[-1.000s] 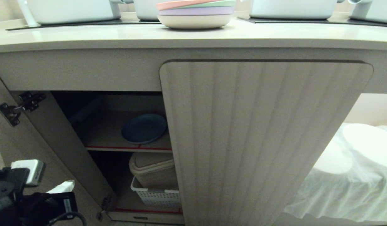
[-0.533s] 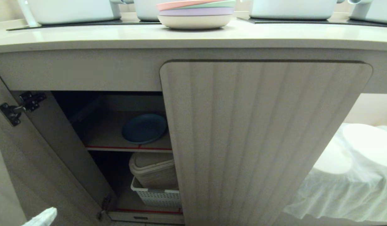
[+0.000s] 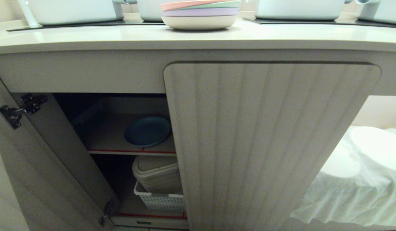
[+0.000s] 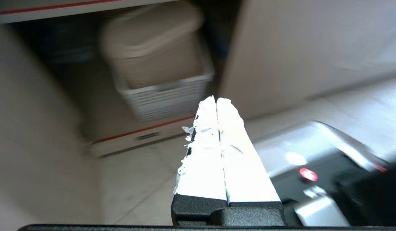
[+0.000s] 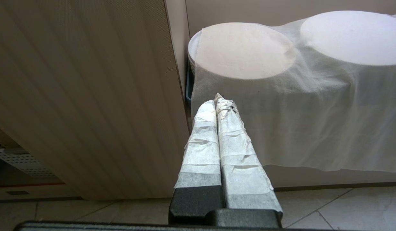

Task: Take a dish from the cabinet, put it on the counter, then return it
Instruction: Close the cabinet door

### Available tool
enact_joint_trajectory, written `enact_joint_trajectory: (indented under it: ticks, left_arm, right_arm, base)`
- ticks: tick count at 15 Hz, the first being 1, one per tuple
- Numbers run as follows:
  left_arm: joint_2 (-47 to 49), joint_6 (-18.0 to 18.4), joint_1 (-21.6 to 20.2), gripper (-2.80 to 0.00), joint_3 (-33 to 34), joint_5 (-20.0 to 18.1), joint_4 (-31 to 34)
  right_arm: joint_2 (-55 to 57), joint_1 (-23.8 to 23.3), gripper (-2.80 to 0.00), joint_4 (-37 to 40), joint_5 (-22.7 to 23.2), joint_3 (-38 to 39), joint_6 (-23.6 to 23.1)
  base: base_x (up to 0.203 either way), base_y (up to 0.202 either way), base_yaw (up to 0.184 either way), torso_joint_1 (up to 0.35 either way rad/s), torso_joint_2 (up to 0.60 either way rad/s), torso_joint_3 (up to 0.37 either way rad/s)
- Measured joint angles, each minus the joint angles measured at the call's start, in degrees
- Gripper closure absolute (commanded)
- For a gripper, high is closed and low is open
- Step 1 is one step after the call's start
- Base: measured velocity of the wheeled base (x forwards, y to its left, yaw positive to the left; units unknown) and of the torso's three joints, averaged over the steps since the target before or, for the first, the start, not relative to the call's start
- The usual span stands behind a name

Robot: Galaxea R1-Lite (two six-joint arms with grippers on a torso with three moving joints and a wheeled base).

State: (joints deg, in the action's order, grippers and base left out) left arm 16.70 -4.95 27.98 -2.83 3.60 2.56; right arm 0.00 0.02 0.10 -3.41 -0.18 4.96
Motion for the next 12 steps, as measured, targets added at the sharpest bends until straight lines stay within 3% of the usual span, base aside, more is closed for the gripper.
enact_joint_trajectory:
  ticks: [3,7,12]
  left_arm:
    - [-0.55,-1.29,0.07,0.00,1.66,-5.94,-2.30]
    - [-0.72,-5.24,0.07,0.00,2.72,-6.14,-3.83]
    - [0.78,-4.89,-3.19,0.00,2.83,-7.95,-4.04]
  right_arm:
    - [0.00,0.00,0.00,0.00,0.00,0.00,-0.01]
    - [0.00,0.00,0.00,-0.02,0.02,0.00,-0.01]
    - [0.00,0.00,0.00,0.00,-0.02,0.00,-0.04]
  base:
    - [0.000,0.000,0.000,0.000,0.00,0.000]
    - [0.000,0.000,0.000,0.000,0.00,0.000]
    - [0.000,0.000,0.000,0.000,0.00,0.000]
